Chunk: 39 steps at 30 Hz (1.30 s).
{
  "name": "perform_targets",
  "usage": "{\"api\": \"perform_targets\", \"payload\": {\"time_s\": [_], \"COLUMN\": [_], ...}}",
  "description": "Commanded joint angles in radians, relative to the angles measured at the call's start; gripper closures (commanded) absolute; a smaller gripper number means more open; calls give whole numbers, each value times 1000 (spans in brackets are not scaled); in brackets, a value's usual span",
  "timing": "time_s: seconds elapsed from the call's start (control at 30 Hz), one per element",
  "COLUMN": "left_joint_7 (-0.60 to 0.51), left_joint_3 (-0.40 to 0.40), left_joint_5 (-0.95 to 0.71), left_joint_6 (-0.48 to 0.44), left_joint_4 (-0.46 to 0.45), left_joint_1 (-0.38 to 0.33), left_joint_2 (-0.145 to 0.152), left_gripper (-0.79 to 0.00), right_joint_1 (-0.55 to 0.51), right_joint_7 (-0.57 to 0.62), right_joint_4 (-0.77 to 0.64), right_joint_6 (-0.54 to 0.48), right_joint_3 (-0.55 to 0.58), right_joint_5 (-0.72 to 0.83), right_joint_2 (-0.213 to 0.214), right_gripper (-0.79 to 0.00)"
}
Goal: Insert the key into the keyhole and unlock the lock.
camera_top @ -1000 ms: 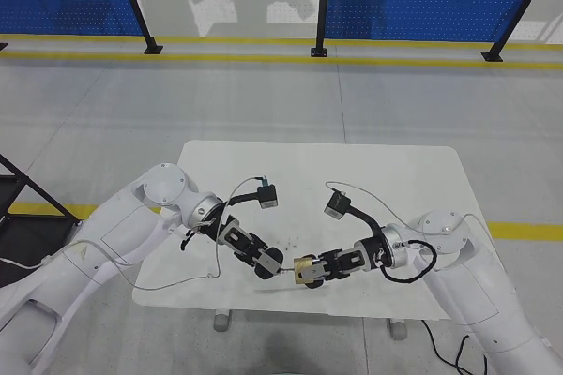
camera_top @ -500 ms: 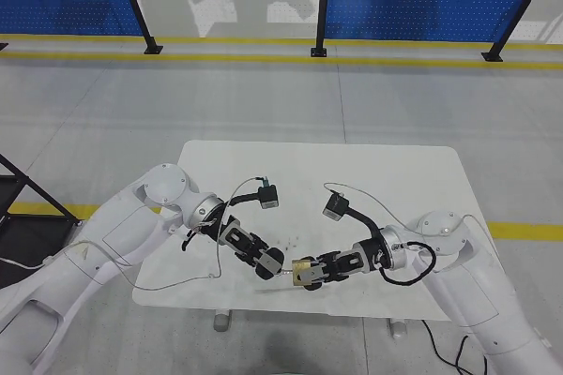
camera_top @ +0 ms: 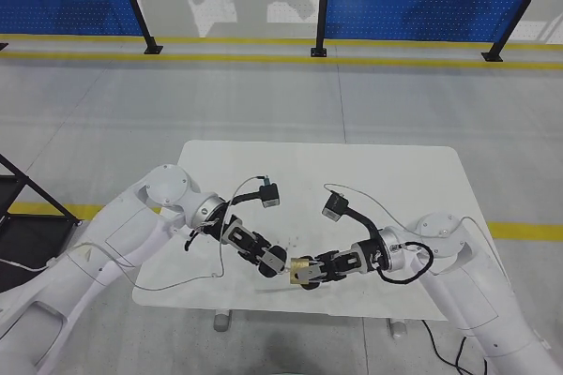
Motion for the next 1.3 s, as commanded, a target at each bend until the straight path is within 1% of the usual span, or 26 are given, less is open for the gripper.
{"api": "perform_targets", "payload": {"time_s": [0.0, 0.37, 0.4, 0.43, 0.47, 0.5, 0.77, 0.9, 1.13, 1.27], "left_joint_7": [4, 28, 30, 29, 31, 32, 57, 102, 213, 262], "left_joint_3": [-3, -25, -28, -31, -37, -42, -102, -149, -245, -292], "left_joint_5": [6, 29, 30, 30, 31, 33, 69, 101, 123, 108], "left_joint_6": [1, 4, 5, 6, 6, 6, -5, -26, -62, -83], "left_joint_4": [-2, -5, -5, -5, -3, -2, 0, -7, -34, -64], "left_joint_1": [3, 20, 21, 22, 22, 23, 46, 74, 162, 208], "left_joint_2": [-3, -18, -19, -19, -20, -20, -11, 0, 24, 32], "left_gripper": [0, 0, -31, -188, -505, -785, -785, -785, -785, -785], "right_joint_1": [-1, -12, -13, -16, -17, -20, -39, -51, -70, -73], "right_joint_7": [-4, -35, -41, -48, -51, -56, -91, -128, -210, -232], "right_joint_4": [0, 7, 8, 10, 11, 12, 20, 32, 49, 55], "right_joint_6": [2, 25, 28, 30, 31, 32, 52, 70, 101, 114], "right_joint_3": [-1, 10, 12, 16, 19, 23, 54, 71, 103, 112], "right_joint_5": [3, 16, 15, 14, 14, 14, 16, 33, 98, 135], "right_joint_2": [0, 4, 5, 5, 6, 7, 15, 17, 17, 16], "right_gripper": [0, 0, 0, 0, 0, 0, 0, 0, 0, 0]}}
